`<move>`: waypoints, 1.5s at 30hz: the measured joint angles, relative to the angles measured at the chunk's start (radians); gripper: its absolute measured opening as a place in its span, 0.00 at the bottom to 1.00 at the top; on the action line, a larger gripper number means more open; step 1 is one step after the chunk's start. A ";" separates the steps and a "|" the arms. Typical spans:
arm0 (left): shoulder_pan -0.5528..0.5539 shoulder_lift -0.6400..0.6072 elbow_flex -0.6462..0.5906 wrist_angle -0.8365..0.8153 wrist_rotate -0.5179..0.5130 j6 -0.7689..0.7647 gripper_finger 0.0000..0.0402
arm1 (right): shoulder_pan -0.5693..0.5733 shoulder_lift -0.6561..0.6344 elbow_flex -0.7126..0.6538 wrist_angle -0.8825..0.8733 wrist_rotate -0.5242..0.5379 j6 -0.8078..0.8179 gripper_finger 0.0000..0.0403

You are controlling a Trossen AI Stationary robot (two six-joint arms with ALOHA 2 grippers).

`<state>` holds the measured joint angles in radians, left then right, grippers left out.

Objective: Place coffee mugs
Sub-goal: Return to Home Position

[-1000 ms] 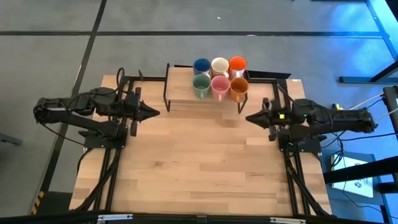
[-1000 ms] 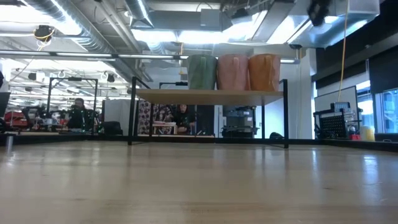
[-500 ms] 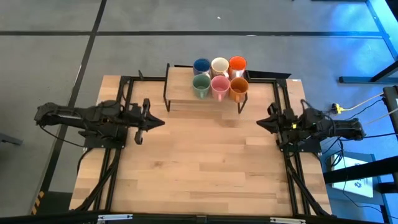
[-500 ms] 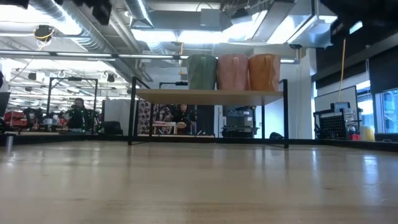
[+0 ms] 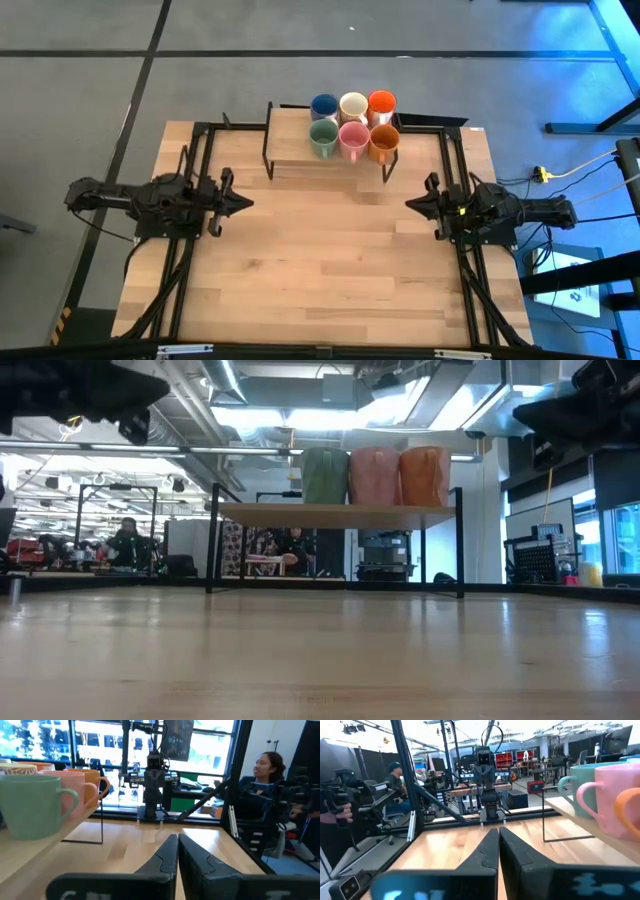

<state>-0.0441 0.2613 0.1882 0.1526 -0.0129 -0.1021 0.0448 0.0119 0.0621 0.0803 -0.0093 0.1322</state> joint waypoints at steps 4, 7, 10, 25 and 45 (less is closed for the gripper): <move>0.000 -0.089 -0.063 -0.005 0.001 0.000 0.02 | 0.000 -0.010 -0.030 0.037 -0.007 -0.035 0.00; 0.000 -0.152 -0.107 0.002 0.009 0.002 0.02 | 0.000 -0.010 -0.046 0.060 -0.045 -0.059 0.00; 0.000 -0.215 -0.160 -0.003 0.005 -0.004 0.02 | 0.000 -0.009 -0.055 0.049 -0.072 -0.061 0.00; 0.000 -0.258 -0.180 -0.138 -0.017 -0.072 0.02 | 0.000 -0.009 -0.055 -0.053 -0.035 -0.054 0.00; 0.000 -0.259 -0.180 -0.140 -0.005 -0.072 0.02 | 0.000 -0.003 -0.055 -0.058 -0.024 -0.052 0.00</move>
